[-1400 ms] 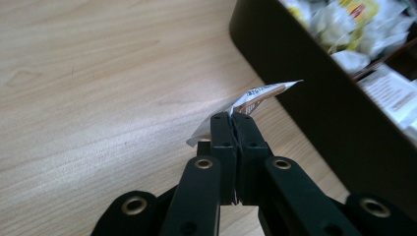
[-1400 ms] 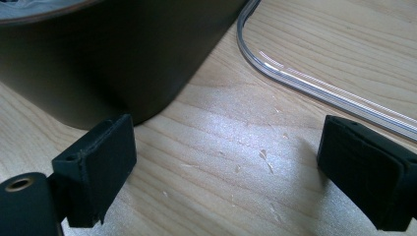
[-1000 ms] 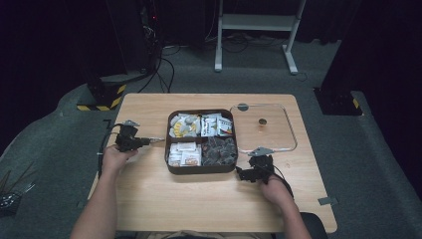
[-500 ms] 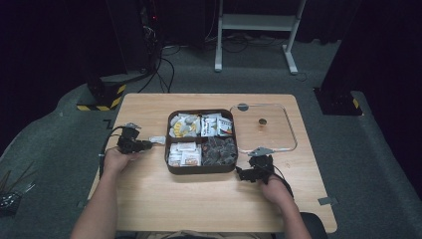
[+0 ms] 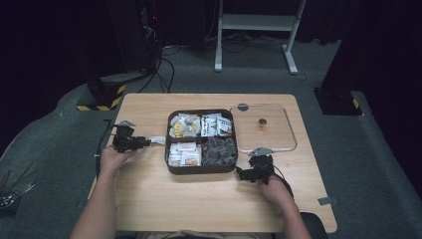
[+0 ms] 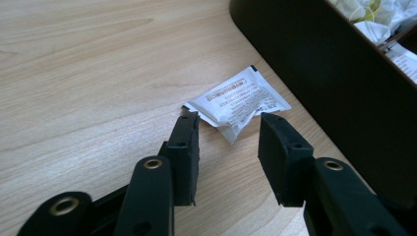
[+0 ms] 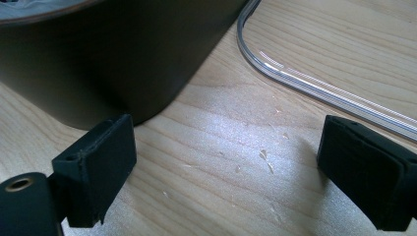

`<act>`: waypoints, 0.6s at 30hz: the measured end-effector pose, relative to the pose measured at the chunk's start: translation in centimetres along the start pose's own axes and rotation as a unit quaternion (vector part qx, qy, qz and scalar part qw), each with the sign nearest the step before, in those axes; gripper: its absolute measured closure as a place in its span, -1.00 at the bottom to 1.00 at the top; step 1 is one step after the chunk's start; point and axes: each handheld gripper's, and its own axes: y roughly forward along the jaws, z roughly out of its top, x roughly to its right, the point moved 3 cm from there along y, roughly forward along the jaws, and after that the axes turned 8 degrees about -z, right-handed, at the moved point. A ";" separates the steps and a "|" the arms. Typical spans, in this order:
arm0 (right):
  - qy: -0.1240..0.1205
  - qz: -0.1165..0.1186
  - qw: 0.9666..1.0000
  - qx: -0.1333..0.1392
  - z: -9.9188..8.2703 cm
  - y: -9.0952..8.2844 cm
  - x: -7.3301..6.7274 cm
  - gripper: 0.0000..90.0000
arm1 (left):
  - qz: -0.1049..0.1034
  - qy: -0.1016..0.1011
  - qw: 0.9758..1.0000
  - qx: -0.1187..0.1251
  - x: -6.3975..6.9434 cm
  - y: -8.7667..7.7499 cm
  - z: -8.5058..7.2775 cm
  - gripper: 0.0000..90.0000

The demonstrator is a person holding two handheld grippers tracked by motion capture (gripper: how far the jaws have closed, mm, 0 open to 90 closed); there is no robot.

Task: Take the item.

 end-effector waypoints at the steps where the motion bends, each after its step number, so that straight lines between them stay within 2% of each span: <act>1: 0.000 0.000 1.000 0.000 0.0 0.0 0.0 -0.83 | 0.002 0.001 1.000 0.002 -0.1 -0.2 0.0 0.33; 7: 0.000 0.000 1.000 0.000 0.0 0.0 0.0 -0.83 | 0.007 0.002 1.000 0.003 -0.4 -0.7 -0.3 0.28; 12: 0.000 0.001 1.000 0.000 0.0 0.0 0.0 -0.83 | 0.012 -0.003 1.000 0.011 -0.9 -1.3 -0.8 0.24; 16: 0.001 0.001 1.000 -0.001 0.1 0.1 0.0 -0.83 | 0.013 -0.017 1.000 0.013 -1.3 -1.7 -1.3 0.21; 18: -0.001 0.003 1.000 0.000 0.1 0.1 0.0 -0.83 | 0.018 -0.015 1.000 0.011 -1.4 -1.8 -1.6 0.19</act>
